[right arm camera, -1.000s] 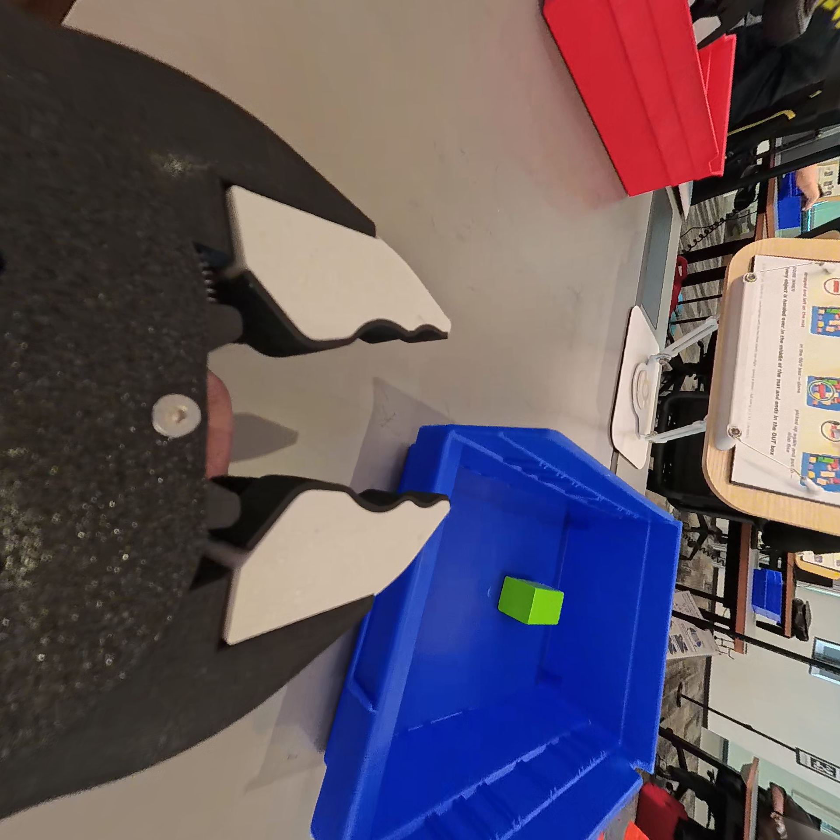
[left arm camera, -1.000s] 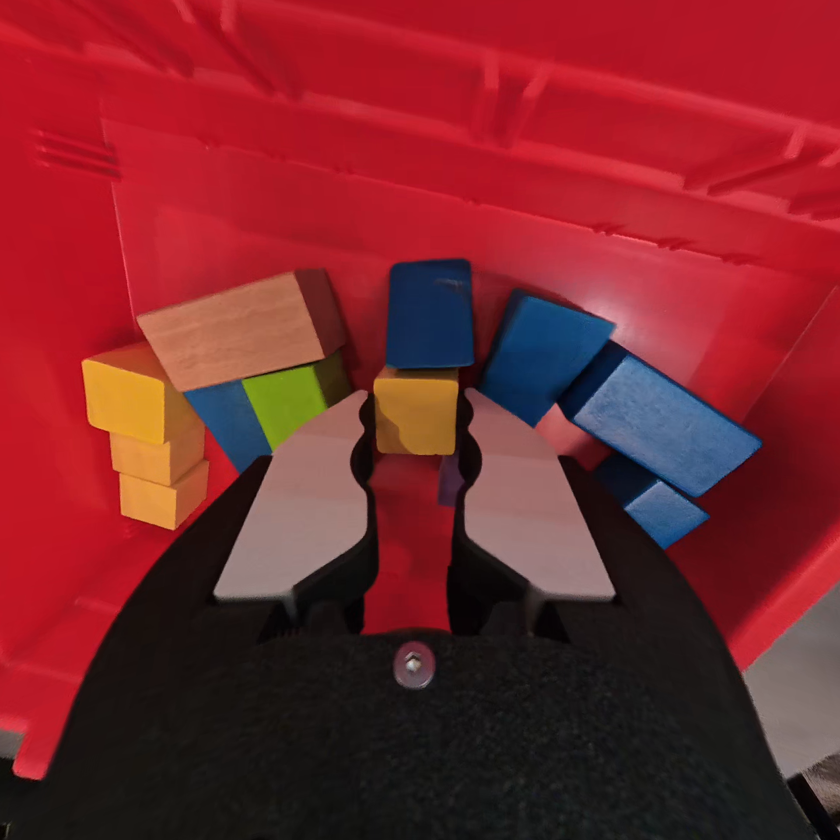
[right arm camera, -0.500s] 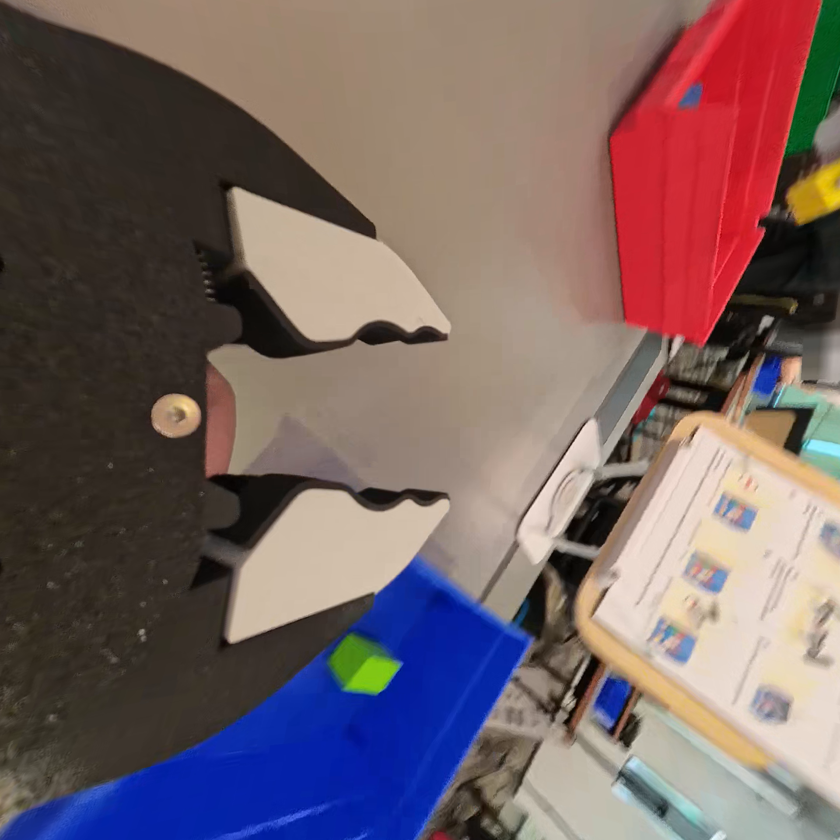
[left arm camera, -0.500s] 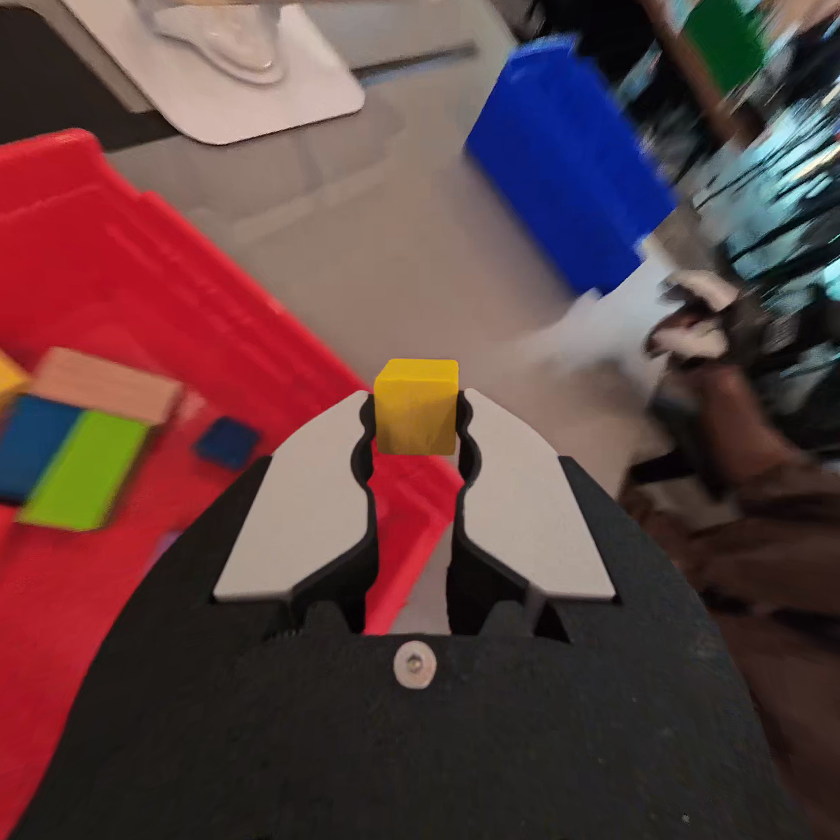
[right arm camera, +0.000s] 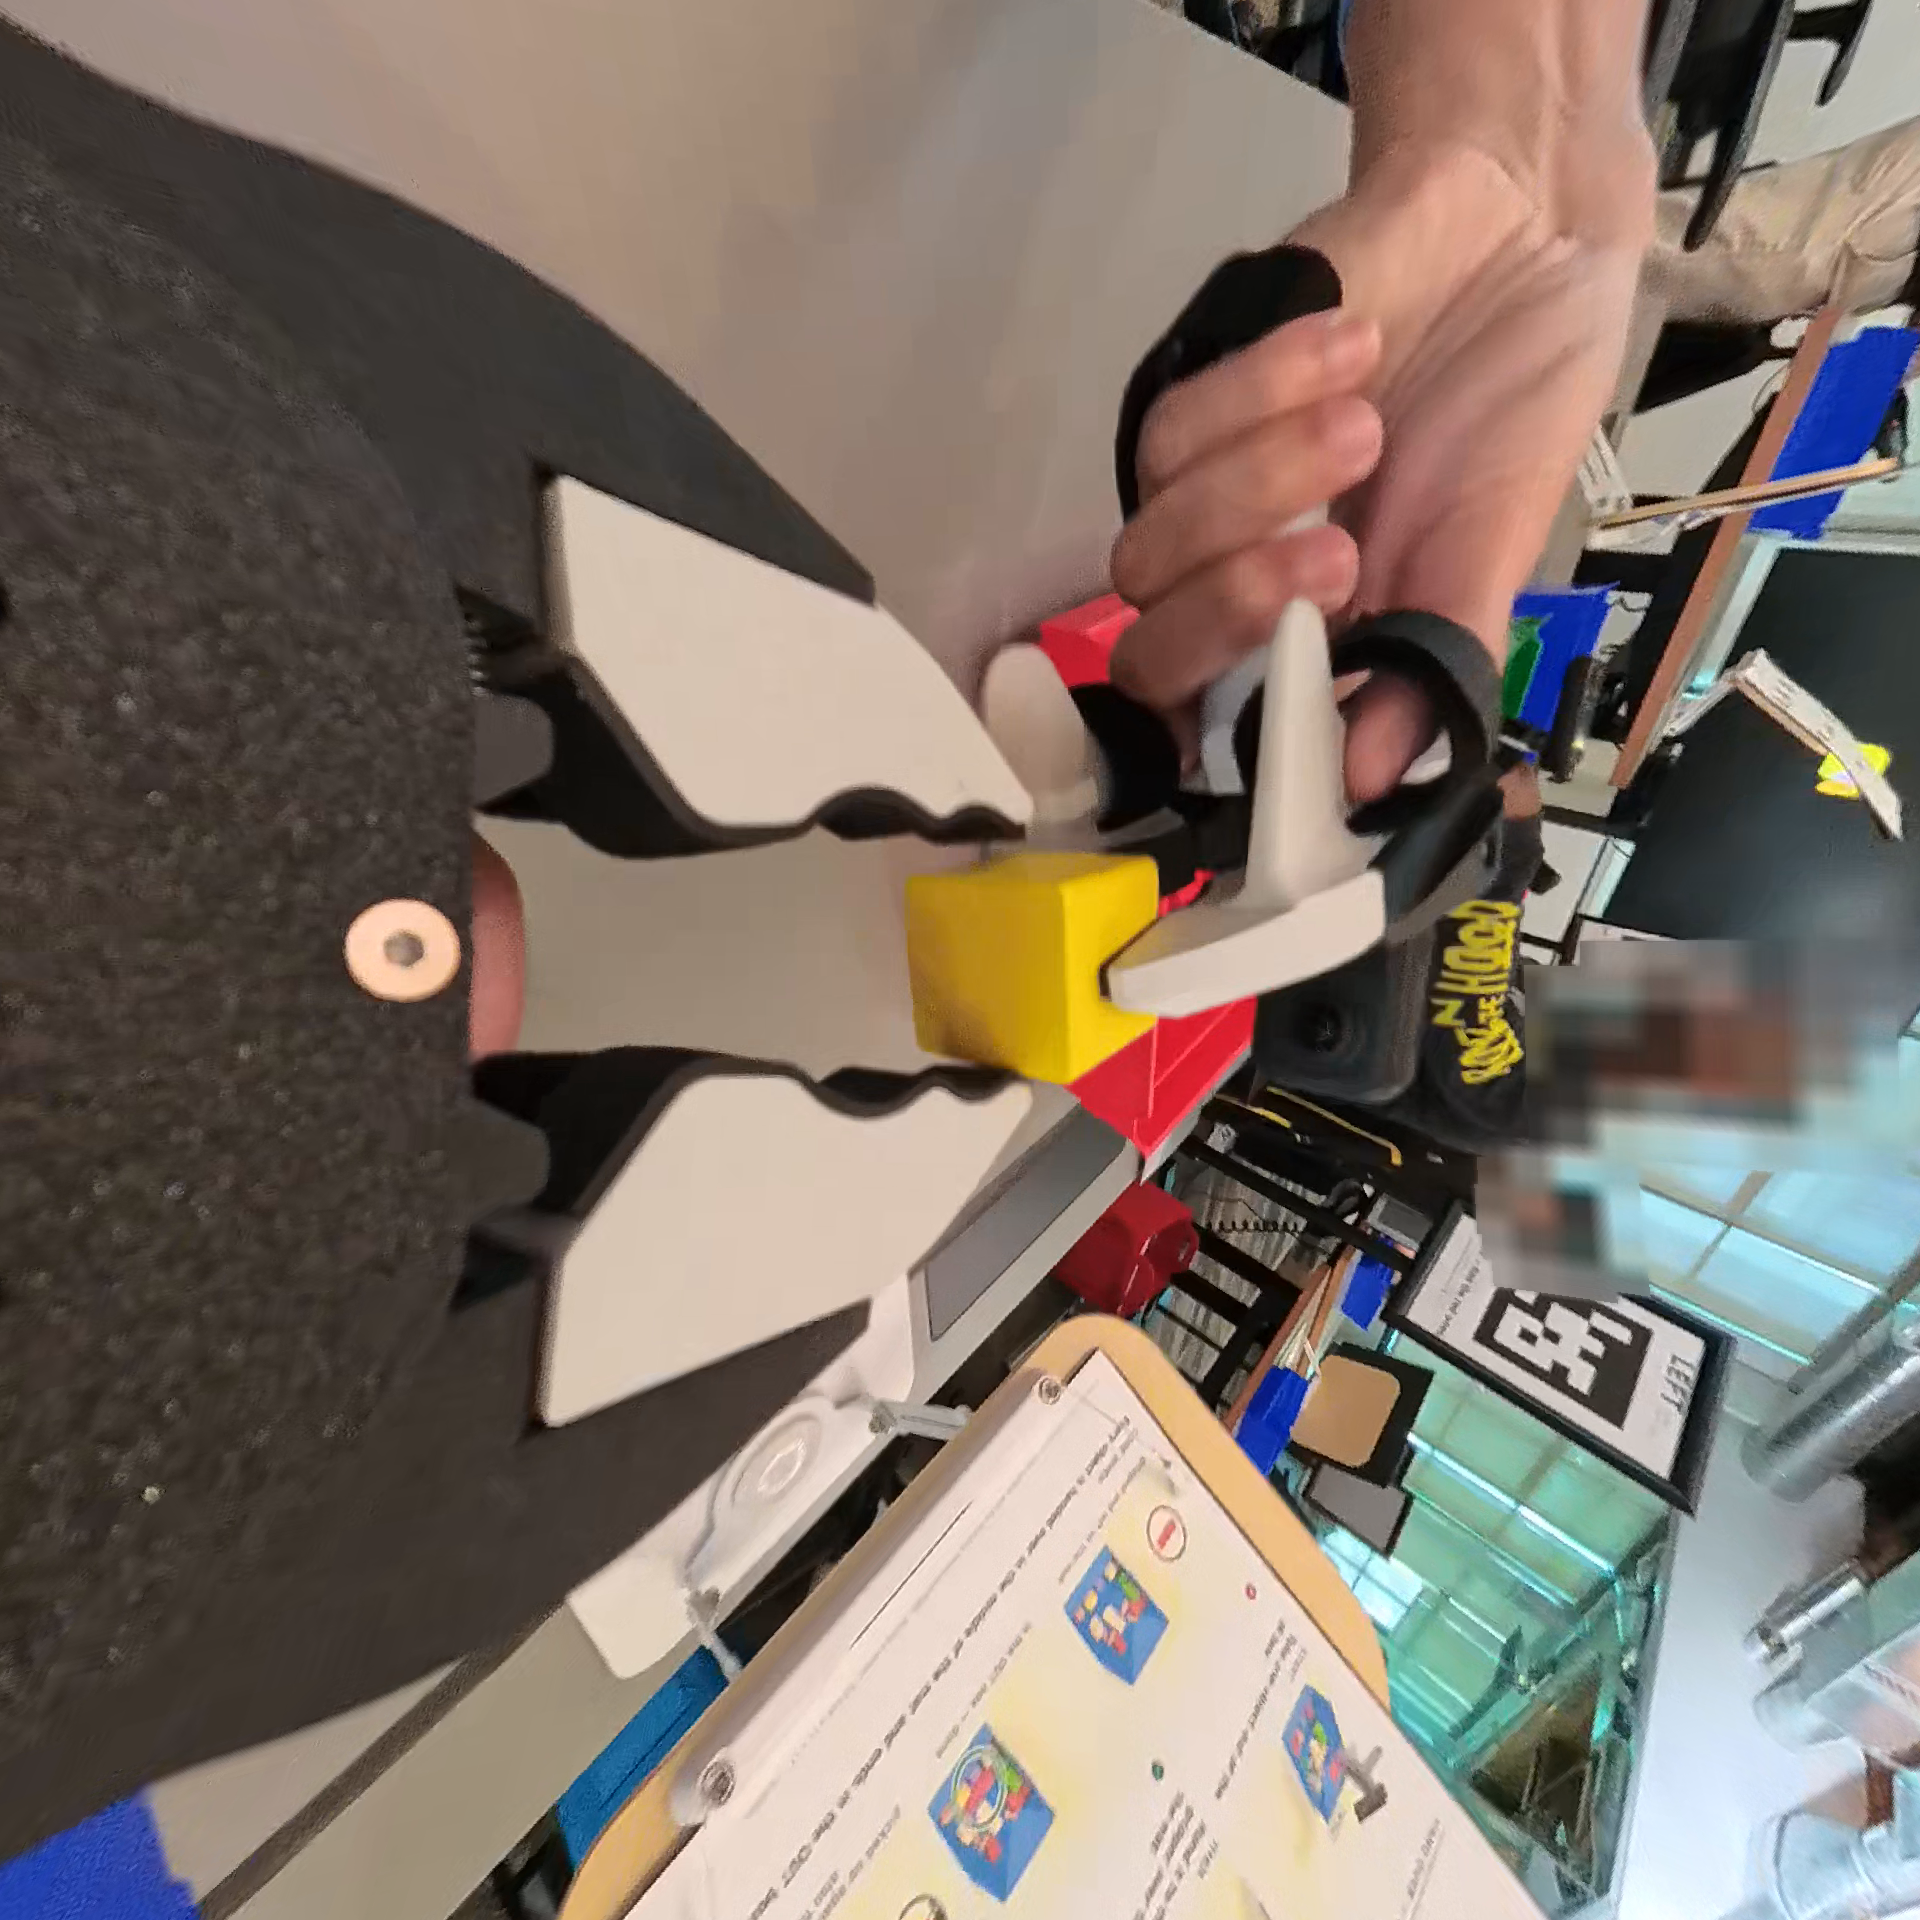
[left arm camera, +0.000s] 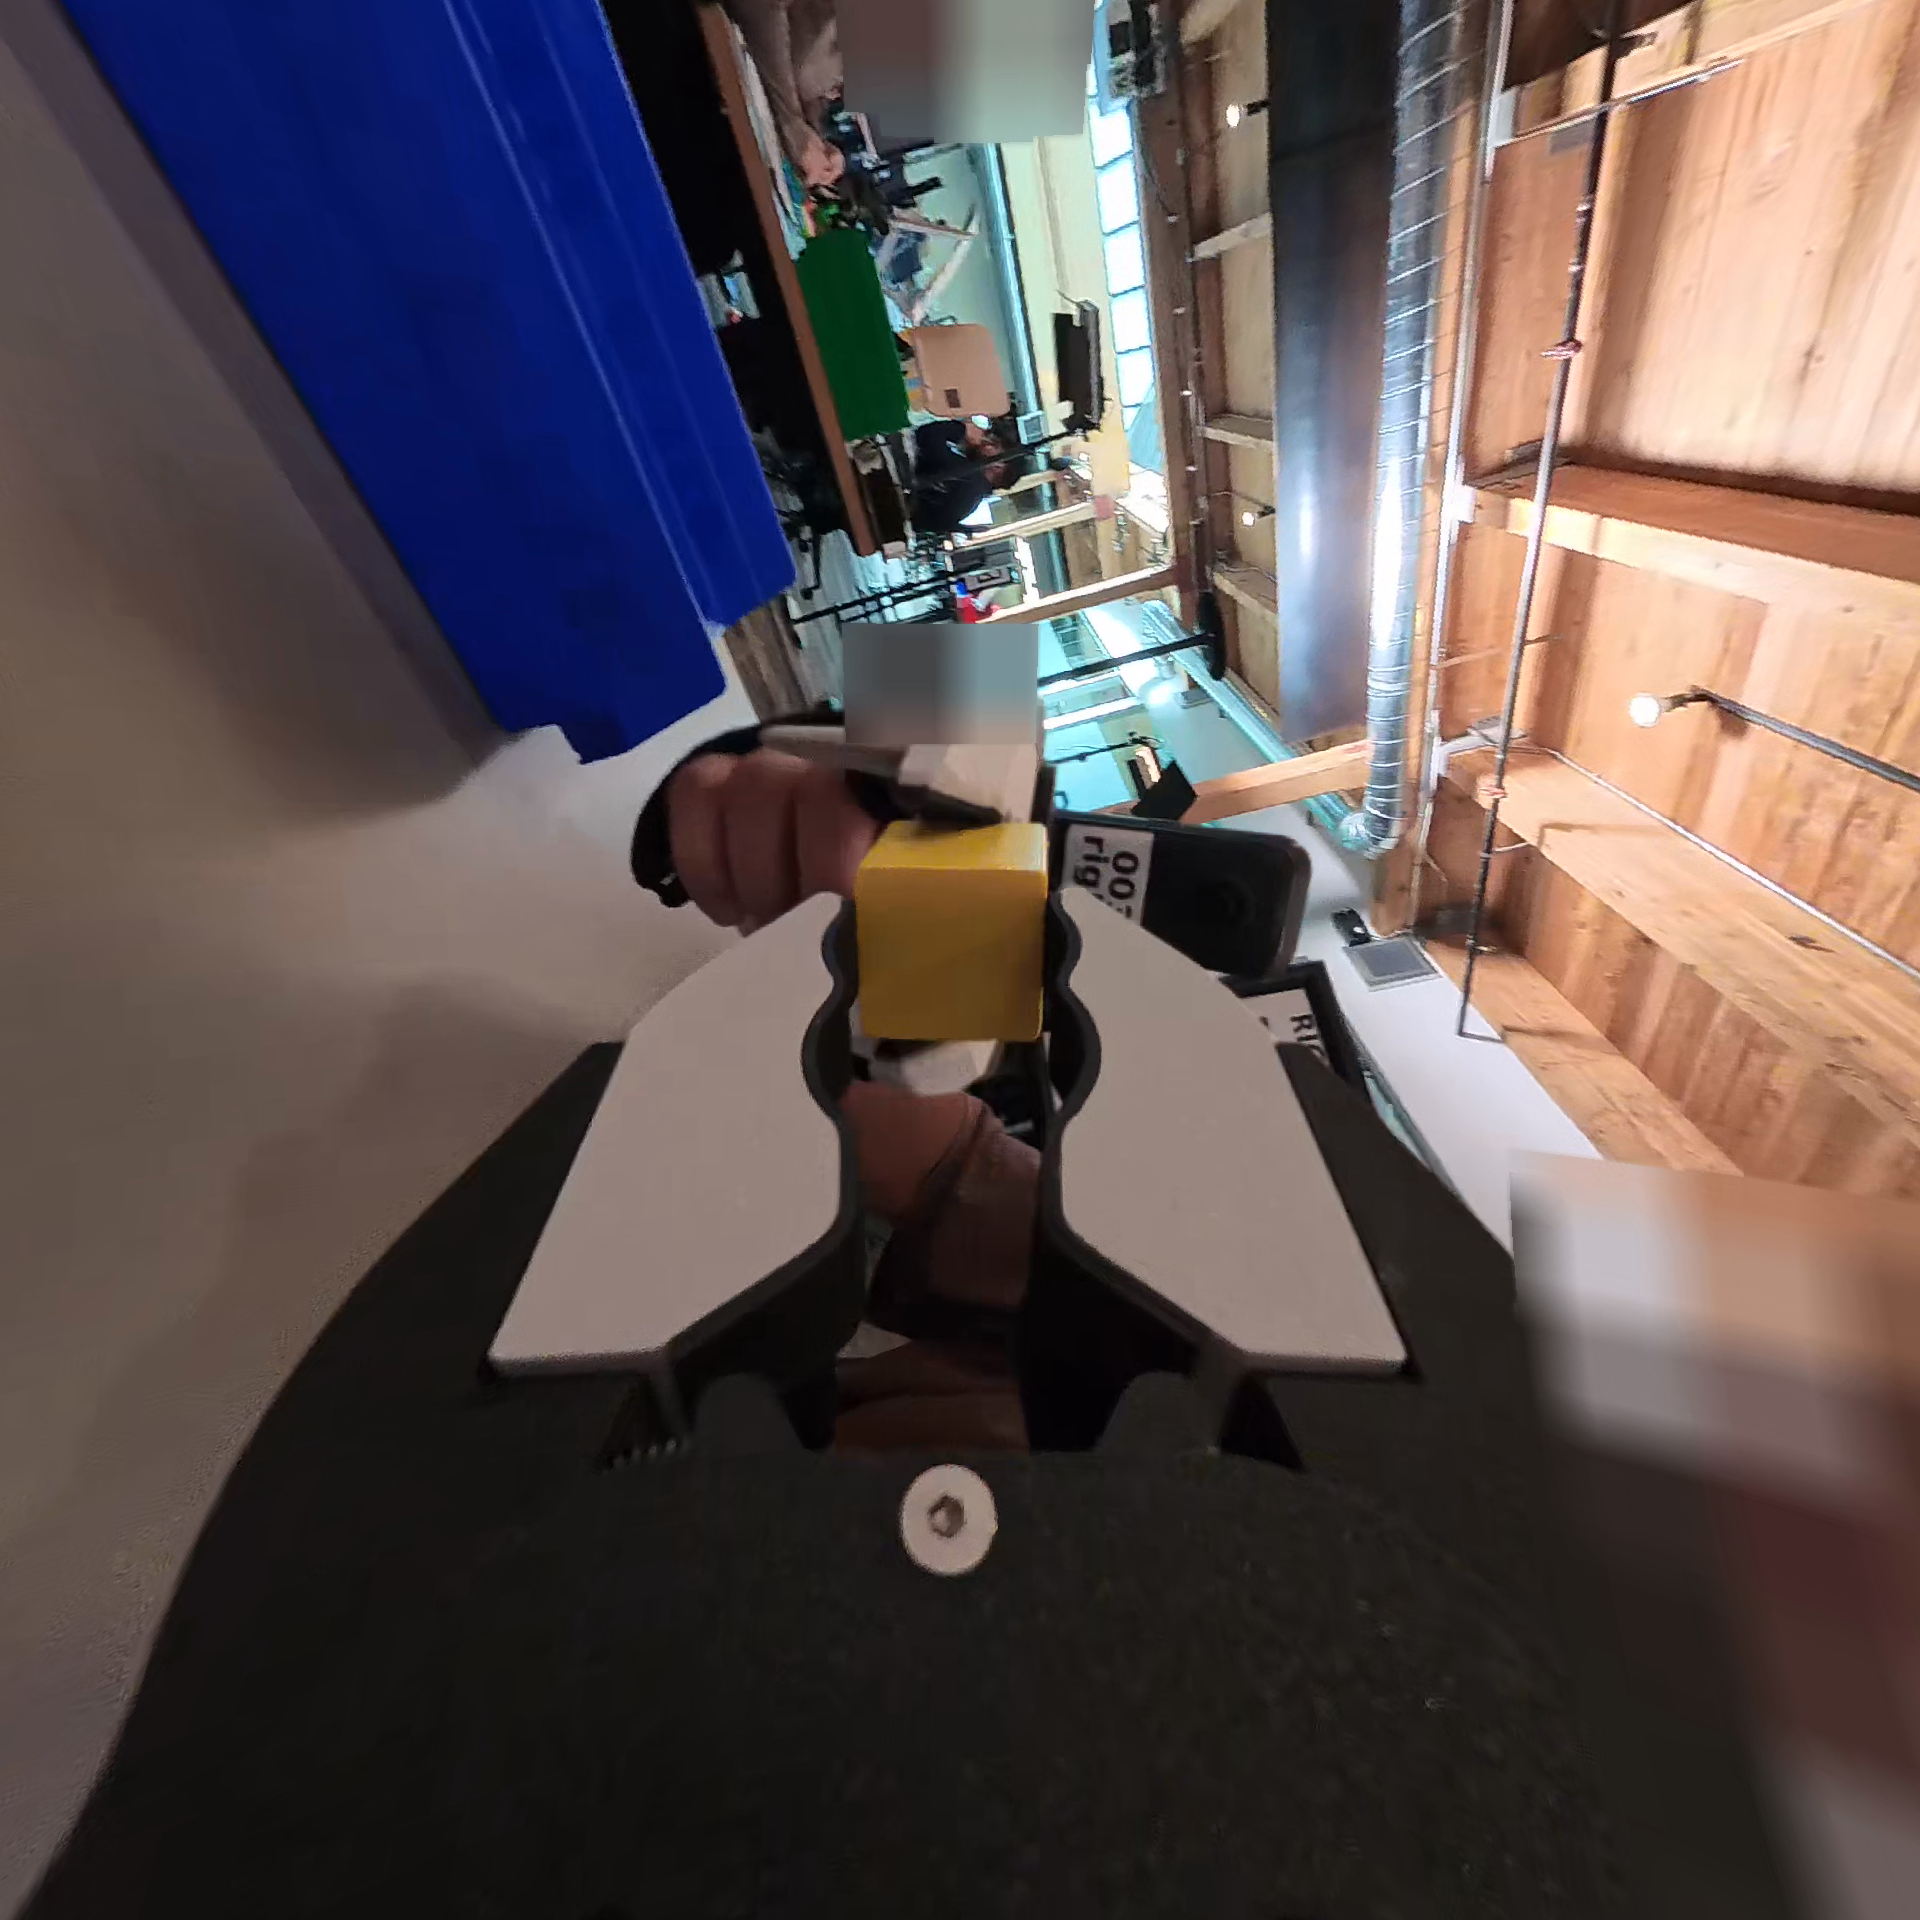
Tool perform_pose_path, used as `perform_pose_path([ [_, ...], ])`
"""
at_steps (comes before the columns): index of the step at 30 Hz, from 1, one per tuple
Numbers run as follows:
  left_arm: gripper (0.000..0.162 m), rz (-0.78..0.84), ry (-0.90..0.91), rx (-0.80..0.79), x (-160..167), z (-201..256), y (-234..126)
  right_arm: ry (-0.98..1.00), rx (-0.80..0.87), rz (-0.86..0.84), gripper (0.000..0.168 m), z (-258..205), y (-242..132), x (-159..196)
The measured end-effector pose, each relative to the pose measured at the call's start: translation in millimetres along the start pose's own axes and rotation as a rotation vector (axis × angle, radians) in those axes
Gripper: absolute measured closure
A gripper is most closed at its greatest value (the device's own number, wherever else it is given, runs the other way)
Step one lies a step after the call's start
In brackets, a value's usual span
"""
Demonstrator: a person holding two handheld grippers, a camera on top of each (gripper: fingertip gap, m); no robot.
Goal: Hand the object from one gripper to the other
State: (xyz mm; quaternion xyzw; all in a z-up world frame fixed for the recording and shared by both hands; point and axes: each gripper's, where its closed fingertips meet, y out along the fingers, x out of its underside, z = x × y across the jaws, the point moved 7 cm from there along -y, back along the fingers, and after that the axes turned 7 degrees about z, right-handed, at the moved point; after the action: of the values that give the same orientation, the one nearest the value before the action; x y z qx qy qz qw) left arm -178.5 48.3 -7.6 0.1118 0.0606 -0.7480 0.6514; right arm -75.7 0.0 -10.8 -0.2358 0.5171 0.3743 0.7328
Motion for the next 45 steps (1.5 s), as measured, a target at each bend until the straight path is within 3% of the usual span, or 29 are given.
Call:
perform_pose_path([
  [5,0.126,-0.03,0.04,0.011,13.4,1.4,8.3,0.004,-0.035,0.03,0.132,-3.4,-17.6,-1.9],
  [7,0.097,-0.041,0.093,0.001,25.2,-1.3,1.4,0.002,-0.029,0.027,0.132,-3.9,-27.1,-5.0],
  [12,0.095,-0.089,0.242,-0.045,97.0,-17.5,-33.0,0.013,0.122,-0.073,0.133,32.5,-79.7,-16.0],
  [17,0.097,-0.015,0.493,-0.283,160.6,-35.4,-76.9,0.212,0.435,-0.43,0.133,123.5,-158.5,7.3],
  [21,0.097,0.125,0.641,-0.396,175.6,-32.2,-100.0,0.404,0.589,-0.869,0.132,175.9,-208.8,68.9],
  [24,0.098,0.155,0.757,-0.483,171.8,-28.3,-105.3,0.627,0.584,-1.153,0.132,180.6,-228.6,112.5],
  [27,0.098,0.156,0.867,-0.565,170.8,-26.5,-106.5,0.813,0.567,-1.305,0.132,168.8,-232.8,133.0],
  [30,0.098,0.127,0.925,-0.604,173.3,-26.8,-105.7,0.837,0.547,-1.452,0.132,157.9,-232.9,146.6],
  [35,0.096,0.131,1.005,-0.659,169.8,-27.9,-107.3,0.857,0.52,-1.568,0.132,147.0,-233.0,159.7],
  [39,0.095,0.147,1.034,-0.687,167.6,-29.4,-111.7,0.843,0.528,-1.547,0.133,146.1,-232.3,163.8],
  [40,0.092,0.172,1.055,-0.694,166.7,-29.1,-113.3,0.833,0.531,-1.534,0.124,146.3,-232.1,161.1],
  [42,0.087,0.207,1.097,-0.724,166.0,-30.0,-116.4,0.765,0.585,-1.465,0.11,148.0,-230.9,144.1],
  [45,0.092,0.232,1.132,-0.78,162.9,-29.0,-121.5,0.567,0.707,-1.226,0.106,142.9,-220.0,96.2],
])
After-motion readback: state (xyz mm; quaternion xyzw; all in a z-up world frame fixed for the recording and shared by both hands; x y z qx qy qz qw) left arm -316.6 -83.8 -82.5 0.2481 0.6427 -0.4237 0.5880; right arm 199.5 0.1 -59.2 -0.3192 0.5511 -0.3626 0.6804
